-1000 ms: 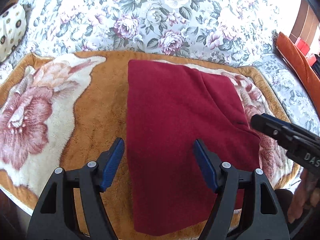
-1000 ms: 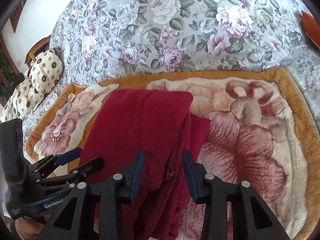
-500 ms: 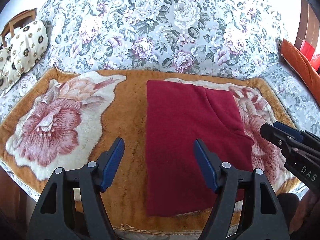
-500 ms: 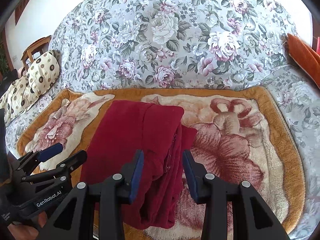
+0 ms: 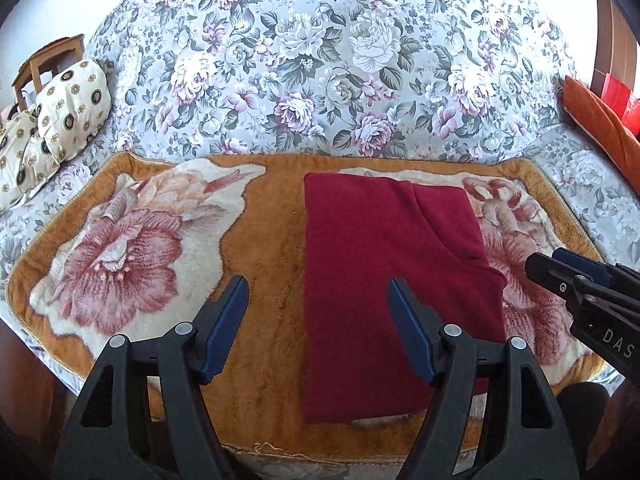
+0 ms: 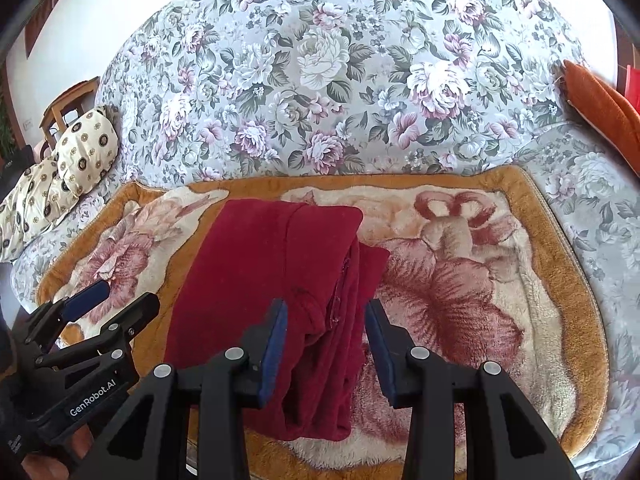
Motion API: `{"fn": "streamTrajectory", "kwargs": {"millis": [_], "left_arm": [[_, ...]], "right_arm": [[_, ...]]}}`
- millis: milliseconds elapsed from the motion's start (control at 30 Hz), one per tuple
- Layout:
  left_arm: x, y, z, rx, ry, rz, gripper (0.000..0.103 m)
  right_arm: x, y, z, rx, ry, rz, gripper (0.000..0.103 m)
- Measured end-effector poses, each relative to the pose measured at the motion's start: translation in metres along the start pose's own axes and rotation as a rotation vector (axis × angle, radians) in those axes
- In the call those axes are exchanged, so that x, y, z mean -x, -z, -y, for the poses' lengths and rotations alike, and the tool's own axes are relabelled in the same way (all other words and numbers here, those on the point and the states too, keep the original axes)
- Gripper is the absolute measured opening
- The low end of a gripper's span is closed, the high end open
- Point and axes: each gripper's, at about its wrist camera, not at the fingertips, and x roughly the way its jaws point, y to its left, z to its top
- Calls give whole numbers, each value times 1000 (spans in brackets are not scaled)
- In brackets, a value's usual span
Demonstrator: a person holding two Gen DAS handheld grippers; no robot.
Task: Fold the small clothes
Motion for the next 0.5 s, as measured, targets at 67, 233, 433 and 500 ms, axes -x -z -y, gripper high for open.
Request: {"fn": "streamTrajectory", "kwargs": {"millis": [67, 233, 433, 500], "left_arm": [[0, 1, -1, 2, -10, -2, 72], [1, 2, 0, -10, -12, -1, 72], [1, 2, 1, -10, -21, -5, 72], [0, 3, 1, -7, -18, -8, 72]], "right_arm": [[0, 1, 0, -1, -3, -1, 39], [-1, 1, 0, -6, -9, 0, 39], [-4, 2, -2, -3, -11, -11, 39], [-4, 3, -2, -7, -13, -11, 39]]}}
